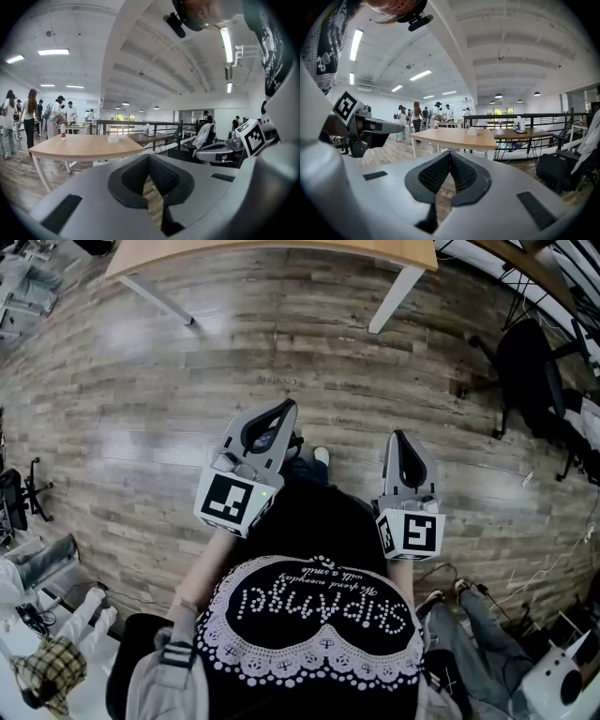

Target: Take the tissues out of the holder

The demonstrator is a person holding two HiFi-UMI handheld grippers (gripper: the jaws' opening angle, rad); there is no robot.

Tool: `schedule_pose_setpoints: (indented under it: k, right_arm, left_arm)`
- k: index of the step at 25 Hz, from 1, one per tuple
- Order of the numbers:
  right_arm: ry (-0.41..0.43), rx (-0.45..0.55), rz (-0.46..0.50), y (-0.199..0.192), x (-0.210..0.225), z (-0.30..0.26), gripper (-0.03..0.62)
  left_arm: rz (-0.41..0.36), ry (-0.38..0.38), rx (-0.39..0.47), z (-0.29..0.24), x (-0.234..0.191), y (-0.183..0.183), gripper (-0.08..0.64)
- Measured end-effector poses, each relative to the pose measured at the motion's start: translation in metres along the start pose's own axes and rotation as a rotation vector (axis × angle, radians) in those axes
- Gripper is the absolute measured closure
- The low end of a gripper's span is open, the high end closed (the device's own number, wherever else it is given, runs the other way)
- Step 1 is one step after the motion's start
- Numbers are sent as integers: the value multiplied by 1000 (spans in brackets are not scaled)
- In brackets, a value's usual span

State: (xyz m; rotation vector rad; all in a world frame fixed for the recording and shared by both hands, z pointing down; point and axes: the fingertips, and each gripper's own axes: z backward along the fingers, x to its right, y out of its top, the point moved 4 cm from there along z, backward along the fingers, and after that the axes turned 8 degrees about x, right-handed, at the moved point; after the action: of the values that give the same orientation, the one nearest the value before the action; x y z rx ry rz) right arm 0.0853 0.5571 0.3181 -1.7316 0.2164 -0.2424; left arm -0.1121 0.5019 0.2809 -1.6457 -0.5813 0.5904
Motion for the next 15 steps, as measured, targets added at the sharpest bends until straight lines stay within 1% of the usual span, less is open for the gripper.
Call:
schedule_pose_setpoints:
  k: [3,7,10,15]
  right_arm:
    - [31,17,-30,1,3,-5,581]
    - [29,17,-66,0,12,-21,581]
    - [33,-3,-95,0,15,-36,581]
    - [40,-8,-98,10,26,-82,581]
  left_arm:
    - [10,30,-18,-1,-4,-3,554]
    - [23,72,-34,-7,-19,-4,554]
    - [43,117,-51,-12,-39,-3,554]
    - [57,158,-55,-41,-86,2,554]
